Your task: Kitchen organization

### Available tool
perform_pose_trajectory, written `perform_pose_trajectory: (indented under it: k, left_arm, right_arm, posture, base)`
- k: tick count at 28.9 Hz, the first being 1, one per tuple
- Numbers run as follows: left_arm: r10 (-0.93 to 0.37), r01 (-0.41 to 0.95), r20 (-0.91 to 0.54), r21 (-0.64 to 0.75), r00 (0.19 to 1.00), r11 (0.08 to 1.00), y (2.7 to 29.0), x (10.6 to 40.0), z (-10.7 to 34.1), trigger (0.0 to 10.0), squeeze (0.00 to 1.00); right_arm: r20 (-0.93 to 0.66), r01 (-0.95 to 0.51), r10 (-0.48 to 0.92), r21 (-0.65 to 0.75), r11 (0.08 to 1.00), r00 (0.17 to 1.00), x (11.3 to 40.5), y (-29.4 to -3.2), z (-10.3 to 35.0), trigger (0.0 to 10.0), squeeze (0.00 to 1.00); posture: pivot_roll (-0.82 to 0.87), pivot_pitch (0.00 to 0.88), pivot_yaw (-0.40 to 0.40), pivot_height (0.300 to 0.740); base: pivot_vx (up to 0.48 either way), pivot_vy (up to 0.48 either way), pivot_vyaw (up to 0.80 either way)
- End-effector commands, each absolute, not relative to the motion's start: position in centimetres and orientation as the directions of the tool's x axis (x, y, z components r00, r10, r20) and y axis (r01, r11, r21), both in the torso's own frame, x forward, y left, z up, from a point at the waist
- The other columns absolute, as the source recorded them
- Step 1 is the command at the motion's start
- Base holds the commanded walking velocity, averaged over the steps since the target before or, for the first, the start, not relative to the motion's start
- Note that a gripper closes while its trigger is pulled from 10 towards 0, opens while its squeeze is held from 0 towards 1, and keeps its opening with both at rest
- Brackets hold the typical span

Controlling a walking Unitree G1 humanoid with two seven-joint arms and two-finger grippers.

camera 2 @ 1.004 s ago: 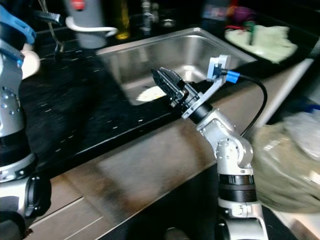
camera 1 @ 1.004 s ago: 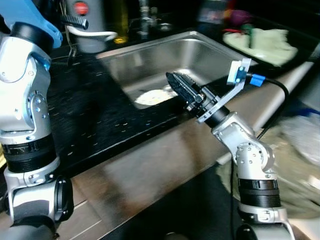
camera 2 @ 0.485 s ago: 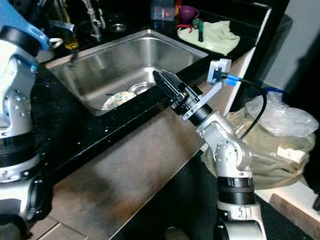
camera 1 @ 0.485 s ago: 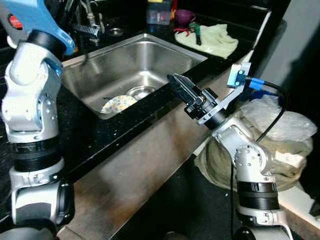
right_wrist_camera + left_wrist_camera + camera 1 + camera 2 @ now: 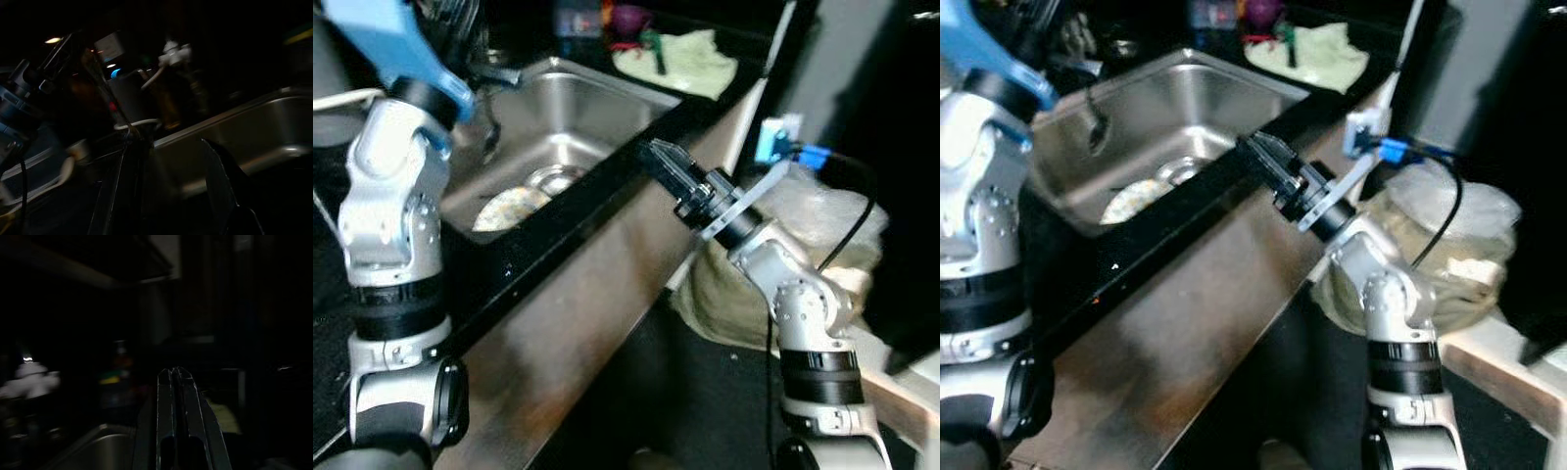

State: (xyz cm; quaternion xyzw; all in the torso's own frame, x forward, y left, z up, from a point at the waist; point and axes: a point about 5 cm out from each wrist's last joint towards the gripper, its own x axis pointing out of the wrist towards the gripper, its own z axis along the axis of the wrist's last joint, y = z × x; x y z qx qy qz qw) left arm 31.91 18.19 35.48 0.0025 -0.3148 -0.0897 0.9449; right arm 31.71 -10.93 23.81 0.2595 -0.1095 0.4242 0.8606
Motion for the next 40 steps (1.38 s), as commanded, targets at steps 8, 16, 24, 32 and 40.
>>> perform_pose_trajectory:
  k: [8,16,24,32,40]
  left_arm:
    - [-0.151,0.154,0.557,0.041,0.816,0.987,18.9,32.5,34.0,0.0,0.00]
    - [-0.154,0.153,0.539,0.048,0.828,0.987,18.9,32.7,33.5,10.0,0.00]
    - [-0.182,0.174,0.545,0.066,0.818,0.982,18.5,32.7,33.6,10.0,0.00]
    - [-0.197,0.186,0.546,0.077,0.814,0.980,18.2,32.6,33.5,10.0,0.00]
    - [-0.211,0.202,0.539,0.076,0.815,0.976,17.8,32.7,33.4,10.0,0.00]
  right_arm:
    - [0.393,-0.795,0.692,0.331,0.508,0.605,31.5,-10.4,23.6,10.0,0.00]
    - [0.385,-0.815,0.719,0.311,0.489,0.579,31.1,-10.0,23.4,10.0,0.00]
    - [0.383,-0.822,0.729,0.303,0.481,0.568,31.1,-9.9,23.4,10.0,0.00]
    - [0.383,-0.824,0.731,0.305,0.477,0.565,31.0,-9.7,23.3,10.0,0.00]
    - [0.389,-0.824,0.727,0.308,0.476,0.566,31.0,-9.7,23.3,10.0,0.00]
  posture:
    - [-0.02,0.061,-0.033,0.732]
    - [-0.02,0.050,-0.035,0.732]
    - [-0.01,0.047,-0.035,0.732]
    - [-0.01,0.053,-0.035,0.732]
    - [-0.01,0.058,-0.033,0.732]
  base:
    - [0.000,0.000,0.00]
    - [0.000,0.000,0.00]
    - [0.182,0.000,0.00]
    - [0.442,0.000,0.00]
    - [0.442,0.000,0.00]
